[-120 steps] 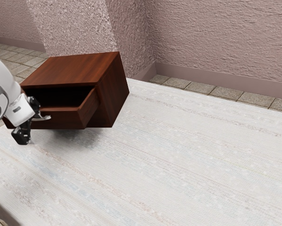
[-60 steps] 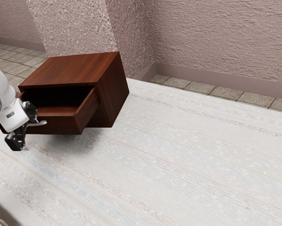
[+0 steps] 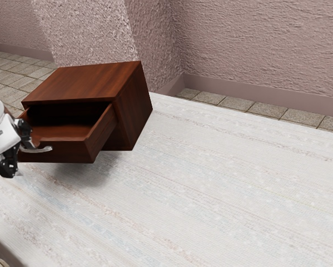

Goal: Pull the drawer handle with one arm to open the drawer

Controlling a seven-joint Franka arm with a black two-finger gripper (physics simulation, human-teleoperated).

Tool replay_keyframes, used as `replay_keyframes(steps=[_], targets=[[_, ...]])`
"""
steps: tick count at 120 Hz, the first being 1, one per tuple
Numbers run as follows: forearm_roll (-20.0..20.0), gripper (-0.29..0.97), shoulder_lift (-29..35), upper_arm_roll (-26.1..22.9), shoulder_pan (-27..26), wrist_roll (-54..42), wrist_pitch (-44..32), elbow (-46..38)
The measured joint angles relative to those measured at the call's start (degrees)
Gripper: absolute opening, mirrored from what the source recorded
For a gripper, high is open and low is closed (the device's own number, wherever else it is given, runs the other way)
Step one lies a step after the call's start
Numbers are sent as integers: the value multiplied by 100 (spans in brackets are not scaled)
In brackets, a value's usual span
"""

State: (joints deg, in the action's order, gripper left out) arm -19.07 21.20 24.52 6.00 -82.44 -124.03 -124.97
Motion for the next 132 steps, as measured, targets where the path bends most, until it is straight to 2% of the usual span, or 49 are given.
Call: replay_keyframes(steps=[22, 38, 58, 75, 95, 114, 132], targets=[[-110, 63, 144, -16, 28, 1, 199, 332], [-149, 65, 203, -118, 5, 1, 589, 925], [-75, 67, 126, -173, -577, 82, 1412, 1990], [201, 67, 80, -130, -677, 484, 2161, 2455], [440, 68, 44, -155, -698, 1303, 2943, 2608], [835, 68, -539, -258, -735, 1818, 3369, 2922], [990, 68, -685, -313, -790, 2111, 3563, 3104]])
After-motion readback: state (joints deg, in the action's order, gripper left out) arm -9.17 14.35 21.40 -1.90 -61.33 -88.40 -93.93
